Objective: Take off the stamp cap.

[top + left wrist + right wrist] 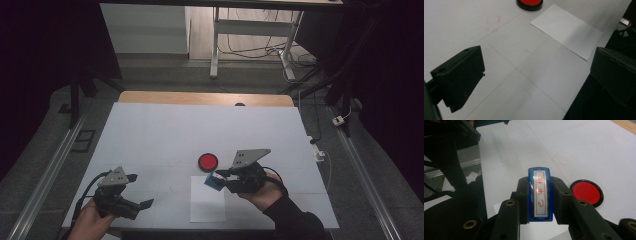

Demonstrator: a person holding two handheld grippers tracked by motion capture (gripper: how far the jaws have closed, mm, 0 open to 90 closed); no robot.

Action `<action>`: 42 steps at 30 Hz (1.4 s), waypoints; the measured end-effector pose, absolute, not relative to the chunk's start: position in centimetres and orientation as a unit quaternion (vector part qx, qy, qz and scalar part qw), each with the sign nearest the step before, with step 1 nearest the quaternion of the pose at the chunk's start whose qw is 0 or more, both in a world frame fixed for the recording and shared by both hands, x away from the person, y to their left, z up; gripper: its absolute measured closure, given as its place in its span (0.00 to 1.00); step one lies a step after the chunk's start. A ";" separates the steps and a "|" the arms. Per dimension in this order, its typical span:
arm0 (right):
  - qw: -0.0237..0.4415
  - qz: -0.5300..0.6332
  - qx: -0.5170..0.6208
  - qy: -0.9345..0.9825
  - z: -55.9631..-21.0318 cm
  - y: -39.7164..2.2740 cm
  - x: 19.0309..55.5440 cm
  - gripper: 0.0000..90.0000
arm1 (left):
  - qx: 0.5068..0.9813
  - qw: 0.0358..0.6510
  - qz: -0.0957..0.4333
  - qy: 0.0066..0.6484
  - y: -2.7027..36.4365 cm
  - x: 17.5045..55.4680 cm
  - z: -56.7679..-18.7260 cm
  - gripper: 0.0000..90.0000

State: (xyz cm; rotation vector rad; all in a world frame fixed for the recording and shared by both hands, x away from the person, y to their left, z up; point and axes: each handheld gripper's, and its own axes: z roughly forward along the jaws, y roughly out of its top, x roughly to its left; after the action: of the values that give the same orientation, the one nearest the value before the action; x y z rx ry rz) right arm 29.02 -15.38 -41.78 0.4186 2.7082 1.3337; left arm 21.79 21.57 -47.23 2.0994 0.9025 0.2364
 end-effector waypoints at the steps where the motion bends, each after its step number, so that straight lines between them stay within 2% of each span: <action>1: 0.048 0.437 0.137 0.887 -41.7 -15.4 29.0 0.79 | 0.836 0.408 0.095 0.355 21.4 21.9 -47.2 0.00; 38: 0.035 0.443 0.099 0.891 -41.2 -14.6 29.5 0.79 | 0.865 0.440 0.082 0.228 13.6 26.2 -47.4 0.00; 42: 0.031 0.445 0.096 0.890 -41.2 -14.3 29.4 0.79 | 0.866 0.449 0.063 0.208 12.9 26.8 -47.5 0.01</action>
State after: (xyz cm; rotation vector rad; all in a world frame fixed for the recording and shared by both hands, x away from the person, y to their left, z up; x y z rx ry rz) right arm 29.44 -14.34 -41.24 0.2956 2.7422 1.3700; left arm 26.76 12.90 -47.47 2.1430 0.5148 0.1552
